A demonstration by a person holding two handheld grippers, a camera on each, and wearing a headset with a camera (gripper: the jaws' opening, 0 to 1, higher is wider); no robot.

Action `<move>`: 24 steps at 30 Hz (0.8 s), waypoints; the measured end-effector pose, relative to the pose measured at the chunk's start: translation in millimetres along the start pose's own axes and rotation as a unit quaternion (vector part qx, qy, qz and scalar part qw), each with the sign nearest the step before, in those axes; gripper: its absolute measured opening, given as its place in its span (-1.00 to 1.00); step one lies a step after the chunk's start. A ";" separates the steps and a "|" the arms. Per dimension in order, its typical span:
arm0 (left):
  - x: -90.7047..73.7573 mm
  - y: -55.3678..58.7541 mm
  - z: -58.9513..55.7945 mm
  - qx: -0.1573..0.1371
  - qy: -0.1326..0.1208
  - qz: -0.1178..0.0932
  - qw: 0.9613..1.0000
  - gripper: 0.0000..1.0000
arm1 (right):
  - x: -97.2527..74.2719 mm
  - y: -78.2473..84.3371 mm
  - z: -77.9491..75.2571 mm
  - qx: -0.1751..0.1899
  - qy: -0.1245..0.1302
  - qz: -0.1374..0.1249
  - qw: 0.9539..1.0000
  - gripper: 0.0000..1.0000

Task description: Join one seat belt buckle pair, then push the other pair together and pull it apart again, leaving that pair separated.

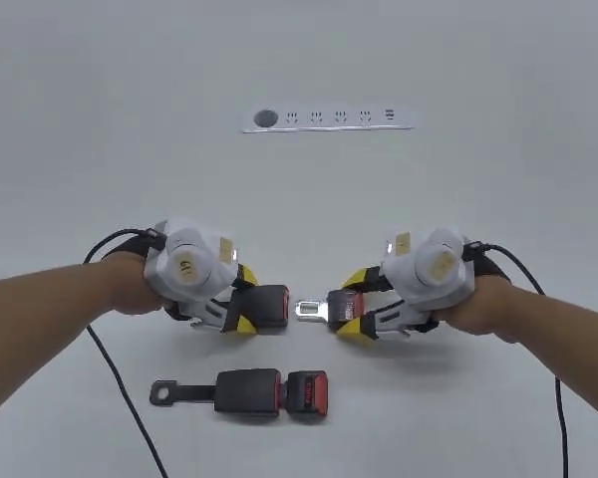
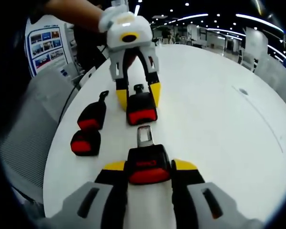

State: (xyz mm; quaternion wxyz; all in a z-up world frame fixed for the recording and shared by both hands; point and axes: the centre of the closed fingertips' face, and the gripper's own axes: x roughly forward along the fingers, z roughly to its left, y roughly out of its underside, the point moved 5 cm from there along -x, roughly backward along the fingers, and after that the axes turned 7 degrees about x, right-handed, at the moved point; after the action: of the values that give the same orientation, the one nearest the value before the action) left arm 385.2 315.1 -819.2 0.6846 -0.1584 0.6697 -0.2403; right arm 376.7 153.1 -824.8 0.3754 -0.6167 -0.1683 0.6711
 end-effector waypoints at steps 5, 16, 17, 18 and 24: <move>0.3 0.2 0.3 -0.002 0.000 0.003 1.000 -0.31 | -10.8 9.6 -4.4 0.002 0.005 -0.001 1.000 -0.29; 0.1 0.0 -0.3 -0.008 -0.003 0.001 1.000 -0.31 | -35.2 34.2 -9.5 0.010 0.014 0.004 1.000 -0.28; 0.2 0.0 -0.4 -0.008 -0.003 0.001 1.000 -0.31 | -36.4 35.4 -9.9 0.010 0.014 0.004 1.000 -0.28; 0.3 0.0 -0.4 -0.008 -0.003 0.002 1.000 -0.31 | -38.8 38.2 -10.5 0.010 0.016 0.004 1.000 -0.28; 0.0 0.5 -0.5 -0.010 -0.003 0.004 1.000 -0.31 | -51.0 51.5 -11.6 0.020 0.026 0.010 0.999 -0.27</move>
State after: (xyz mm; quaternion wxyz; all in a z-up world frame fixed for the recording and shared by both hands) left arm 384.8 315.5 -819.5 0.6863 -0.1630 0.6704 -0.2301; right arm 370.3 80.0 -826.6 0.3850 -0.6283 -0.1389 0.6616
